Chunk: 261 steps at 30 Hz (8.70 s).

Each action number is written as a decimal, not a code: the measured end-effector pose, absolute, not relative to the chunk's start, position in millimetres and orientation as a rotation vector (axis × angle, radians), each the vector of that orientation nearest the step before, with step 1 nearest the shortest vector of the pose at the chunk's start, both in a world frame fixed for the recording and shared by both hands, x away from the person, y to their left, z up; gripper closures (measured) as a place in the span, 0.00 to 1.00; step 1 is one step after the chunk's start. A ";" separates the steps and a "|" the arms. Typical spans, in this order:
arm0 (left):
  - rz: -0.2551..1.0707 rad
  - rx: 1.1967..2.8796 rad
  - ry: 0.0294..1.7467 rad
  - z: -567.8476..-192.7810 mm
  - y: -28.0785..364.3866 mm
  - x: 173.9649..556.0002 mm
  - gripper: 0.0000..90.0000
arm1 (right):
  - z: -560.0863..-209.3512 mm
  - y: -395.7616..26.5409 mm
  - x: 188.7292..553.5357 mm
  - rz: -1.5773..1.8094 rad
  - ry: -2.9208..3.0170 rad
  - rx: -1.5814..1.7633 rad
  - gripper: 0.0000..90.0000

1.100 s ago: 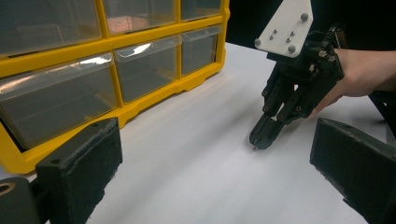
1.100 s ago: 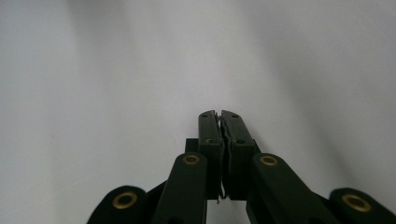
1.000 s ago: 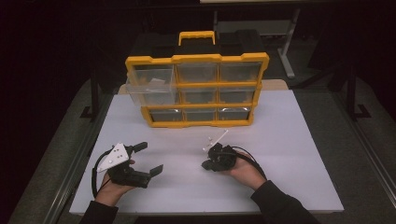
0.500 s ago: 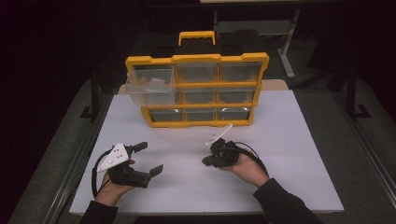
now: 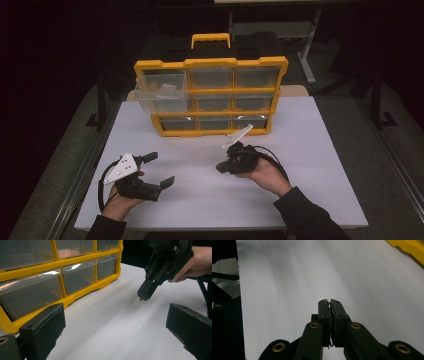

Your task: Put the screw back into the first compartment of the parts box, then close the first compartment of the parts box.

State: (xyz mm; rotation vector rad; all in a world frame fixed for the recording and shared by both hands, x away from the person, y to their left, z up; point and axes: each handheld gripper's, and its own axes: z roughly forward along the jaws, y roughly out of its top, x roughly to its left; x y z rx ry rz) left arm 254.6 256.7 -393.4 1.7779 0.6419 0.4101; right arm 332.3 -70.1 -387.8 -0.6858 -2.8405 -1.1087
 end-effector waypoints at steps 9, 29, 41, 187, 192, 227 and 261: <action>0.412 1.777 0.632 -393.2 255.9 255.0 0.02 | -369.3 -71.5 334.2 -1.121 -2.861 -0.659 0.97; 0.412 1.767 0.638 -392.9 255.4 254.8 0.02 | -318.8 -67.4 340.5 -1.180 -2.899 -0.587 0.97; 0.418 1.771 0.629 -392.7 255.7 255.3 0.02 | -288.1 -68.8 347.1 -1.217 -2.929 -0.576 0.97; 0.436 1.761 0.620 -391.2 257.3 254.2 0.02 | -189.7 22.6 389.5 -1.445 -2.847 -0.372 1.00; 0.432 1.766 0.626 -390.7 258.2 254.2 0.02 | -191.8 22.3 392.3 -1.449 -2.841 -0.395 1.00; 0.415 1.754 0.644 -391.0 257.5 253.0 0.02 | -191.1 24.2 417.1 -1.497 -2.871 -0.469 1.00; 0.428 1.751 0.658 -391.4 261.2 249.5 0.02 | -192.4 28.4 449.1 -1.530 -2.851 -0.641 1.00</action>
